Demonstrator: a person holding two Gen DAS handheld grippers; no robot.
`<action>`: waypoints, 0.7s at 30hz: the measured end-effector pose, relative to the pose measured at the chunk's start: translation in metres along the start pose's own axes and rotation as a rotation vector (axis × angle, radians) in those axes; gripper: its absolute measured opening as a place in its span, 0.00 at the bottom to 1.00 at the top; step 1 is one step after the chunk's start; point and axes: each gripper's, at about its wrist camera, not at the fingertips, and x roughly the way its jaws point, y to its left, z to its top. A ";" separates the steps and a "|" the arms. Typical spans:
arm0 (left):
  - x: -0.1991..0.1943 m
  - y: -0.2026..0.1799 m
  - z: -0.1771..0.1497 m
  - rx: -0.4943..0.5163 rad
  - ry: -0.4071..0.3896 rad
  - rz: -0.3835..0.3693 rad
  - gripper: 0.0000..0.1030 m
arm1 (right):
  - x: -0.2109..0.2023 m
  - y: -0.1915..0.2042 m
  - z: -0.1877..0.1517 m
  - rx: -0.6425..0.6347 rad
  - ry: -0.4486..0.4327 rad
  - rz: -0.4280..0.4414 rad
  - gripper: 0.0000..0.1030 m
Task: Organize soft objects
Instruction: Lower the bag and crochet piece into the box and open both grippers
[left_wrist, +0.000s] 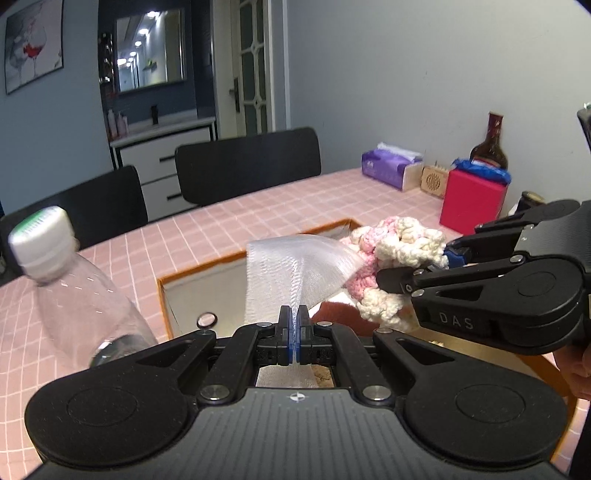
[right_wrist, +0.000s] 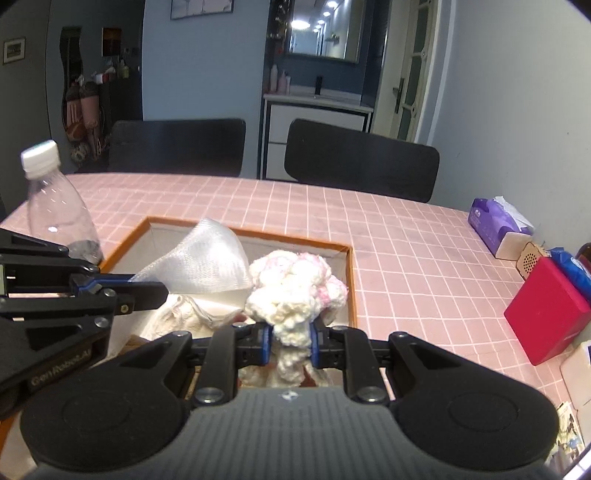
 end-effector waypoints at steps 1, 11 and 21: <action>0.002 0.001 -0.001 0.001 0.014 0.007 0.01 | 0.006 -0.001 0.002 -0.005 0.009 -0.002 0.17; 0.022 -0.002 0.002 0.040 0.115 0.051 0.01 | 0.038 0.000 -0.007 -0.022 0.117 0.002 0.21; 0.032 -0.007 0.006 0.101 0.193 0.091 0.10 | 0.042 0.004 -0.011 -0.046 0.157 -0.007 0.39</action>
